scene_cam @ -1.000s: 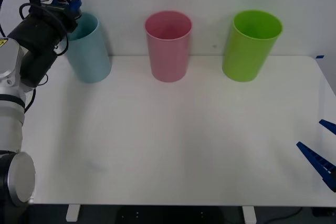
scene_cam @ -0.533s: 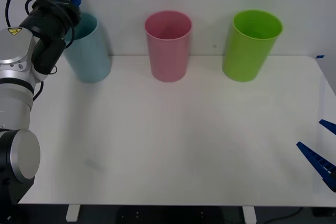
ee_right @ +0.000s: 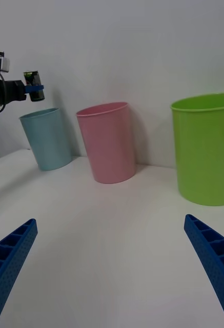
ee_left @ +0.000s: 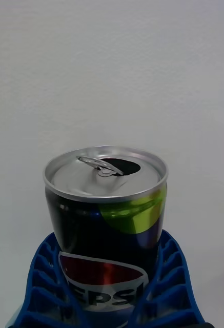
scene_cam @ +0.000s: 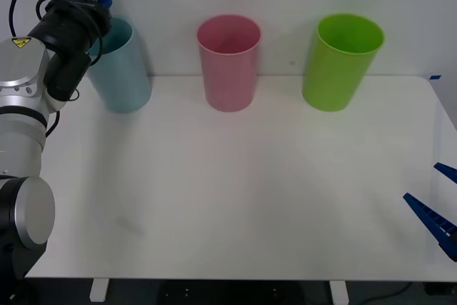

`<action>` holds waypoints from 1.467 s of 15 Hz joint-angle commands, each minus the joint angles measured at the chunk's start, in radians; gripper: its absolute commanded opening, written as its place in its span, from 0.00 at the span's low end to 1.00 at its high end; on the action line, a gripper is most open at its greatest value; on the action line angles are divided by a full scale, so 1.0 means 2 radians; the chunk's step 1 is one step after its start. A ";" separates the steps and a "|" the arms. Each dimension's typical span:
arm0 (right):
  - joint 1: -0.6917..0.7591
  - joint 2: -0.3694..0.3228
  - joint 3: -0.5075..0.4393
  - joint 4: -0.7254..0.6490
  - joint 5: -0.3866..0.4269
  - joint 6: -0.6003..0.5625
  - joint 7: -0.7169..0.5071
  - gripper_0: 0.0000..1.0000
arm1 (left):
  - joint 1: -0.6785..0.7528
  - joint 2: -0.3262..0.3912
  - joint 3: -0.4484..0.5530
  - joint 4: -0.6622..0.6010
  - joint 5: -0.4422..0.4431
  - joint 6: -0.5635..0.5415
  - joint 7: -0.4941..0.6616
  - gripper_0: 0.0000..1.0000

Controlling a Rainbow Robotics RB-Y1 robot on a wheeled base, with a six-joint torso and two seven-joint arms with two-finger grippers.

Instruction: Grasp the object on the table and drop it into the matching bin: aluminum can to the light blue bin, PET bottle to the pink bin.

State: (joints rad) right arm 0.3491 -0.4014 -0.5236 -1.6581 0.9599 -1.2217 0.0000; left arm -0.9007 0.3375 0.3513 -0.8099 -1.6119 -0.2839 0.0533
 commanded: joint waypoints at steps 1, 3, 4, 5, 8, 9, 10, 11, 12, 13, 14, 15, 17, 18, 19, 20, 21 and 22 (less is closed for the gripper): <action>0.000 0.000 0.000 0.000 0.000 0.000 0.000 1.00 | 0.000 0.000 -0.006 0.000 0.011 0.006 0.001 1.00; 0.000 0.000 0.000 0.000 0.000 0.000 0.000 1.00 | 0.001 0.000 -0.010 0.000 0.019 0.006 0.003 1.00; 0.000 0.000 0.000 0.000 0.000 0.000 0.000 1.00 | 0.001 0.000 -0.012 0.000 0.022 0.006 0.005 1.00; 0.000 0.000 0.000 0.000 0.000 0.000 0.000 1.00 | 0.002 0.000 -0.012 0.000 0.026 0.006 0.005 1.00; 0.000 0.000 0.000 0.000 0.000 0.000 0.000 1.00 | 0.006 0.000 -0.018 0.000 0.048 0.006 0.002 1.00; 0.000 0.000 0.000 0.000 0.000 0.000 0.000 1.00 | 0.008 0.002 -0.018 -0.001 0.057 0.005 0.001 1.00; 0.000 0.000 0.000 0.000 0.000 0.000 0.000 1.00 | 0.012 0.005 -0.020 0.000 0.071 -0.006 -0.001 1.00; 0.000 0.000 0.000 0.000 0.000 0.000 0.000 1.00 | 0.020 0.012 -0.023 -0.002 0.093 -0.025 -0.003 1.00; 0.000 0.000 0.000 0.000 0.000 0.000 0.000 1.00 | 0.029 0.020 -0.028 -0.008 0.109 -0.038 -0.004 1.00; 0.000 0.000 0.000 0.000 0.000 0.000 0.000 1.00 | 0.040 0.028 -0.038 -0.018 0.134 -0.042 -0.004 1.00; 0.000 0.000 0.000 0.000 0.000 0.000 0.000 1.00 | 0.060 0.038 -0.058 -0.040 0.169 -0.043 -0.004 1.00; 0.000 0.000 0.000 0.000 0.000 0.000 0.000 1.00 | 0.076 0.045 -0.073 -0.056 0.198 -0.043 -0.003 1.00; 0.000 0.000 0.000 0.000 0.000 0.000 0.000 1.00 | 0.118 0.064 -0.097 -0.097 0.251 -0.047 -0.002 1.00; 0.000 0.000 0.000 0.000 0.000 0.000 0.000 1.00 | 0.137 0.074 -0.104 -0.117 0.271 -0.052 -0.001 1.00; 0.000 0.000 0.000 0.000 0.000 0.000 0.000 1.00 | 0.163 0.088 -0.113 -0.143 0.296 -0.058 -0.001 1.00; 0.000 0.000 0.000 0.000 0.000 0.000 0.000 1.00 | 0.182 0.097 -0.117 -0.160 0.312 -0.063 -0.001 1.00; 0.000 0.000 0.000 0.000 0.000 0.000 0.000 1.00 | 0.203 0.107 -0.117 -0.179 0.326 -0.075 -0.001 1.00; 0.000 0.000 0.000 0.000 0.000 0.000 0.000 1.00 | 0.220 0.113 -0.115 -0.190 0.337 -0.090 -0.003 1.00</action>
State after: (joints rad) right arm 0.3490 -0.4014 -0.5236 -1.6581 0.9599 -1.2217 0.0000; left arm -0.4853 0.5539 0.1183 -1.1719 -0.9545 -0.4424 0.0504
